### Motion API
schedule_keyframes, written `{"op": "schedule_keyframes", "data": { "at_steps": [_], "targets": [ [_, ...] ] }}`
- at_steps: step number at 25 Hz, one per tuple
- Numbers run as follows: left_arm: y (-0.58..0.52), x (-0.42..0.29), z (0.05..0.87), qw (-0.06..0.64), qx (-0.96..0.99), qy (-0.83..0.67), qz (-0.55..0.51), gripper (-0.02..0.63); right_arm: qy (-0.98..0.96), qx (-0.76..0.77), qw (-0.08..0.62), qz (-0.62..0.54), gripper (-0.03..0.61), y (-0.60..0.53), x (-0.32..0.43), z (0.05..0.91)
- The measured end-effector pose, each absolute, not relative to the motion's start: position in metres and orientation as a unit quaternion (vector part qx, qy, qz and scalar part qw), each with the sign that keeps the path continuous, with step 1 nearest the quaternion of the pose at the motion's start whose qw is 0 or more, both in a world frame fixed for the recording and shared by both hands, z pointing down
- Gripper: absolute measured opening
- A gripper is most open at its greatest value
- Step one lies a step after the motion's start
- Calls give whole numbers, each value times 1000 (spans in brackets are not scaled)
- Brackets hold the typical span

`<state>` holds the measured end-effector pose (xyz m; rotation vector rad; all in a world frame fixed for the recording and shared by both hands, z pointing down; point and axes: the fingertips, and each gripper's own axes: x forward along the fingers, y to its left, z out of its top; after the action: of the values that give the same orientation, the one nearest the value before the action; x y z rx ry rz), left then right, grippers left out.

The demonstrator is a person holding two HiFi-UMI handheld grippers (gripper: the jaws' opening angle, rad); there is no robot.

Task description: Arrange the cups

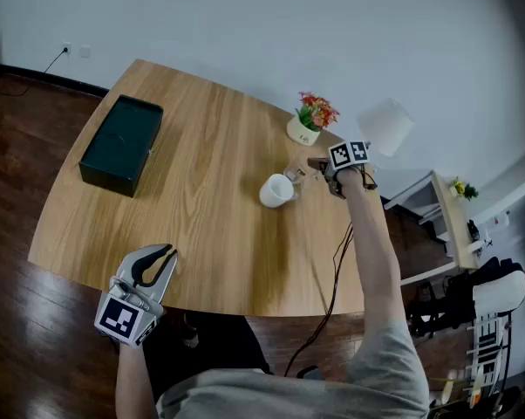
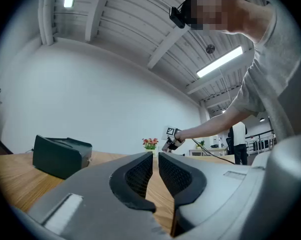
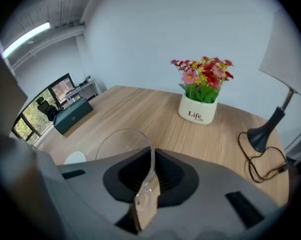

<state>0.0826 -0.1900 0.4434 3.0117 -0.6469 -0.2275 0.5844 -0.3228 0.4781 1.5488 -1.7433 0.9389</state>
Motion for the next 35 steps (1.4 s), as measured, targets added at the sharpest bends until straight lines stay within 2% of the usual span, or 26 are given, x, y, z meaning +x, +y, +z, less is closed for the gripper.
{"op": "schedule_keyframes", "data": {
  "at_steps": [3, 6, 12, 21, 26, 35],
  "targets": [
    [-187, 90, 442, 27, 976, -202, -76, 48, -684, 589, 269, 337, 29, -319, 572, 437],
    [-189, 89, 440, 30, 977, -196, -84, 44, -722, 569, 253, 303, 29, -325, 529, 391],
    [-194, 82, 437, 50, 972, -202, -110, 41, -802, 463, 291, 239, 29, -379, 374, 344],
    [-190, 90, 444, 39, 973, -208, -86, 40, -842, 344, 351, 222, 29, -481, 178, 377],
    [-192, 92, 442, 45, 974, -204, -90, 37, -830, 336, 391, 213, 29, -532, 128, 395],
    [-188, 94, 442, 46, 976, -198, -83, 37, -803, 331, 460, 184, 29, -581, 81, 407]
  ]
}}
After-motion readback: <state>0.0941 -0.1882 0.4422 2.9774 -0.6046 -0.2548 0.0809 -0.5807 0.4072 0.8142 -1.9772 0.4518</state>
